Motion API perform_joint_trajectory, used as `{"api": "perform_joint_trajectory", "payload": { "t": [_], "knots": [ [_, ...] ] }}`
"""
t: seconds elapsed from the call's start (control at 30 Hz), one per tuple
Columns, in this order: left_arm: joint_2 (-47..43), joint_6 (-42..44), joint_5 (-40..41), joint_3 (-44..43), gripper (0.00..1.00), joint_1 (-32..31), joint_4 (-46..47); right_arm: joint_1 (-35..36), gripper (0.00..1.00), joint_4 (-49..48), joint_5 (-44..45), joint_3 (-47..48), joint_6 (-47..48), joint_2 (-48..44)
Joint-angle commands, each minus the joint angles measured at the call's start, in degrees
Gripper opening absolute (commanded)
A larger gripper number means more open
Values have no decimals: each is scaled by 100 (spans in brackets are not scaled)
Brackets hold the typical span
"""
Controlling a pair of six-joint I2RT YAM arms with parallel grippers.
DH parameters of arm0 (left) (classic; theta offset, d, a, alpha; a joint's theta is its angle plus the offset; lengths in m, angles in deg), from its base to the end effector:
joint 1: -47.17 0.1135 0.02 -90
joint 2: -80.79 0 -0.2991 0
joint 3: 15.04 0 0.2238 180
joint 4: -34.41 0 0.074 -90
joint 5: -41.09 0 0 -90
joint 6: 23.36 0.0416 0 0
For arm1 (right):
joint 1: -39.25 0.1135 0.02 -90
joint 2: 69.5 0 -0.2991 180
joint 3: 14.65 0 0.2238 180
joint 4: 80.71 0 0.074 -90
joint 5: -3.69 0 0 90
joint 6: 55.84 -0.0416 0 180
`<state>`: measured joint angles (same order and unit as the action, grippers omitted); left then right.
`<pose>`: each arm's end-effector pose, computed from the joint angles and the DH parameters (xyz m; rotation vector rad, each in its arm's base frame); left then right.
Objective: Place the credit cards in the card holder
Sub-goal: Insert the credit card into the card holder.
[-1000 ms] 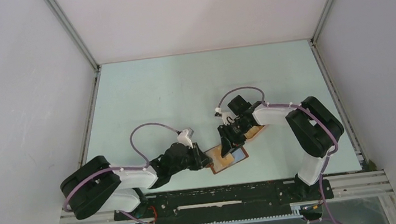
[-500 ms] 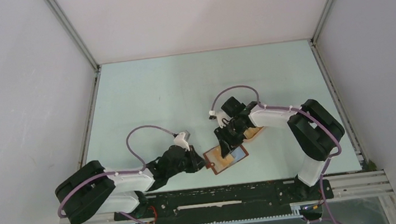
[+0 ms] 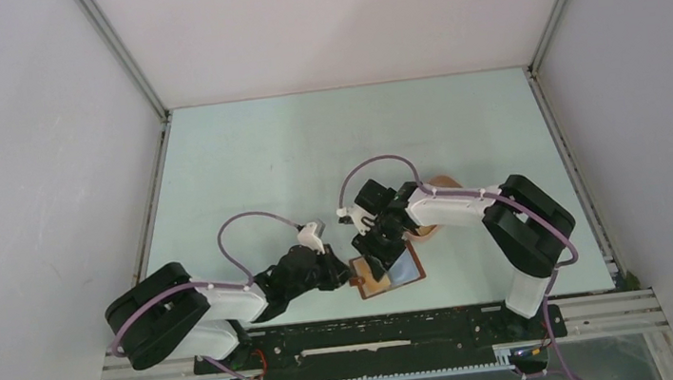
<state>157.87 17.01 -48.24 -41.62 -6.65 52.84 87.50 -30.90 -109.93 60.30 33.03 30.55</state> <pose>0.1146 -0.1558 0.1710 0.0772 2.3165 -0.9988 0.1900 0.2379 0.2048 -1.2701 2.7057 0.7329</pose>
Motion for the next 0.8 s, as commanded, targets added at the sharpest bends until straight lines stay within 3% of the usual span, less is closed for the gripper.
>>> {"api": "perform_joint_trajectory", "payload": {
  "t": [0.0,0.17,0.3,0.5,0.77],
  "knots": [
    [268,45,-23,-69,13,-5,-221,264,50,34,67,323,289,92],
    [433,108,-23,-234,13,3,-206,752,54,174,618,558,548,127],
    [559,163,-18,-339,14,33,-131,702,57,551,568,862,846,258],
    [288,209,153,-190,18,78,-85,243,72,983,78,790,1727,-190],
    [-949,510,572,18,22,78,-664,-457,70,1379,-1028,776,2432,-1077]
  ]
}}
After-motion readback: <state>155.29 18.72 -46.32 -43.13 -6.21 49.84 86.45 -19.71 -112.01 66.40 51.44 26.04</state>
